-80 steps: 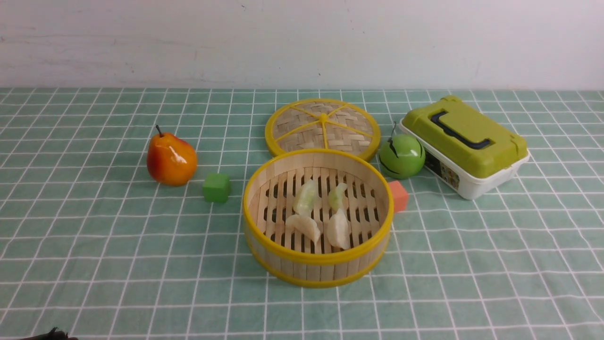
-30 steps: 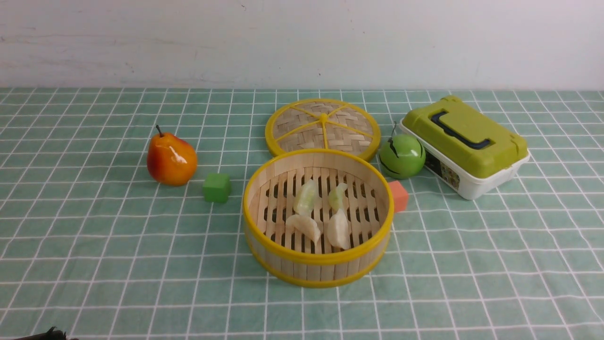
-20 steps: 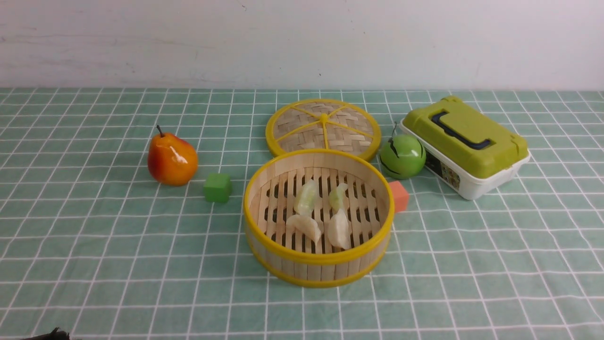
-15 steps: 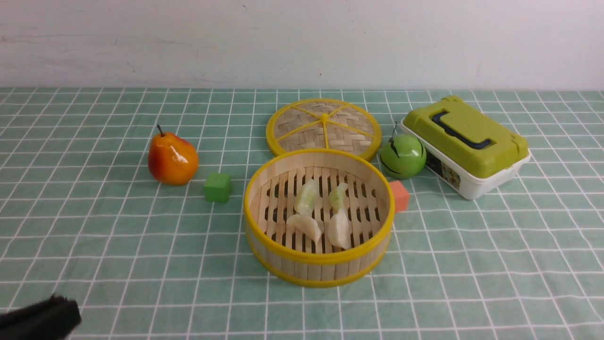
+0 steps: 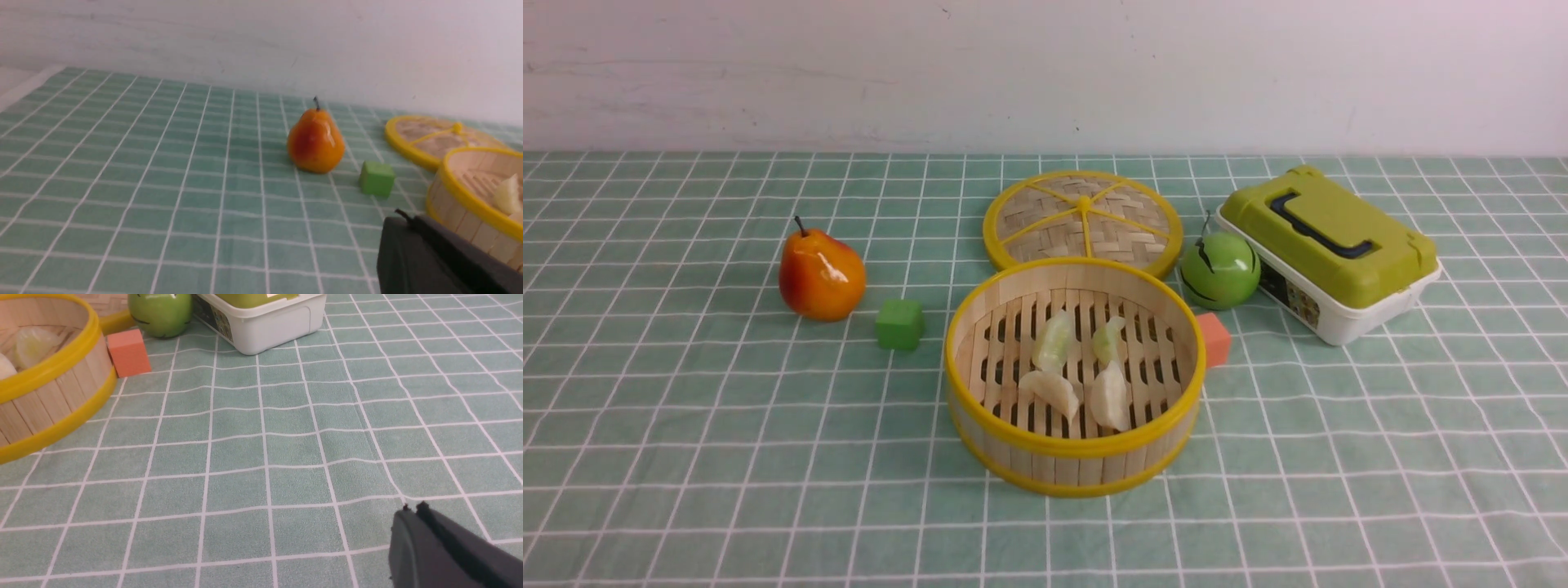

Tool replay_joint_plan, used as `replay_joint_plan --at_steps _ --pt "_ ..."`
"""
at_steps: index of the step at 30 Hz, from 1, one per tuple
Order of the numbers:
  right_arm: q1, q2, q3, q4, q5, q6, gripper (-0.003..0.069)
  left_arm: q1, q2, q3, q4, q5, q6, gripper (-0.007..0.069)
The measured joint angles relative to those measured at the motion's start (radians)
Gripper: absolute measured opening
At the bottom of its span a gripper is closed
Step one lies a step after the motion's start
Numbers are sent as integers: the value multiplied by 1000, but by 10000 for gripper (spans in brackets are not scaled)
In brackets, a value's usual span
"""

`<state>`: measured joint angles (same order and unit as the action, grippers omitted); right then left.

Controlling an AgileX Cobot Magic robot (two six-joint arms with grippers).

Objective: Put the dumplings into the steamer on the table with the blue tablecloth.

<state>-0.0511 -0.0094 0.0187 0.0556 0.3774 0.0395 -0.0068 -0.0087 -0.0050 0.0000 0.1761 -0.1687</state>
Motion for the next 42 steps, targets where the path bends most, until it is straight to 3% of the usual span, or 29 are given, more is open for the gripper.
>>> replay_joint_plan --at_steps 8,42 --pt "0 0 0 0 1 0 -15 5 -1 33 0 166 -161 -14" --pt "0 0 0 0 1 0 13 5 -1 35 0 196 -125 -14"
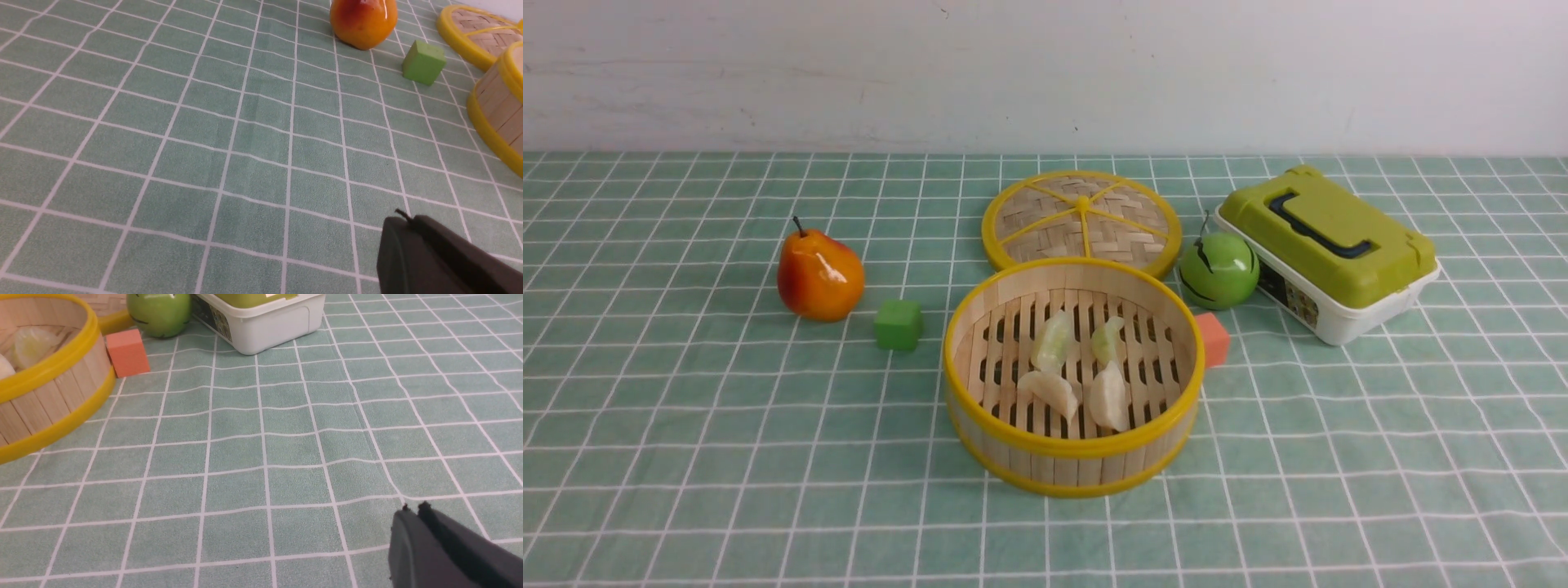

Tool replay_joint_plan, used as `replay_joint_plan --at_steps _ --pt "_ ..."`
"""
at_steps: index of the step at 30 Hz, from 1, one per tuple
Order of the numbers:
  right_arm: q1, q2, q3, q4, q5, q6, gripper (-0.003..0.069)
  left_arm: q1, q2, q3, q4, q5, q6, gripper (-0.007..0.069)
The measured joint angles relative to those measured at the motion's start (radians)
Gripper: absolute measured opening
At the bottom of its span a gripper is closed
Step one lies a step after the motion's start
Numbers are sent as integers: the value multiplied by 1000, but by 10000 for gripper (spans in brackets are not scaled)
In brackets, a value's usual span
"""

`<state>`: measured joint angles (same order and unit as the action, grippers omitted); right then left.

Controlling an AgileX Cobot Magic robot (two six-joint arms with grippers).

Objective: Put the dumplings into the steamer on the table with the blue tablecloth.

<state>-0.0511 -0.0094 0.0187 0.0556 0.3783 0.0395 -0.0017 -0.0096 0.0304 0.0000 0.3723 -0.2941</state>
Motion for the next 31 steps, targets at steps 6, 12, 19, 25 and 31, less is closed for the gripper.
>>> replay_joint_plan --at_steps 6,12,19,25,31 --pt "0 0 0 0 0 0 19 0 0 0 0 0 0 -12" --pt "0 0 0 0 0 0 21 0 0 0 0 0 0 -11" --pt "0 0 0 0 0 0 27 0 0 0 0 0 0 -11" --pt "0 0 0 0 0 0 36 0 0 0 0 0 0 -6" --pt "0 0 0 0 0 0 42 0 0 0 0 0 0 -3"
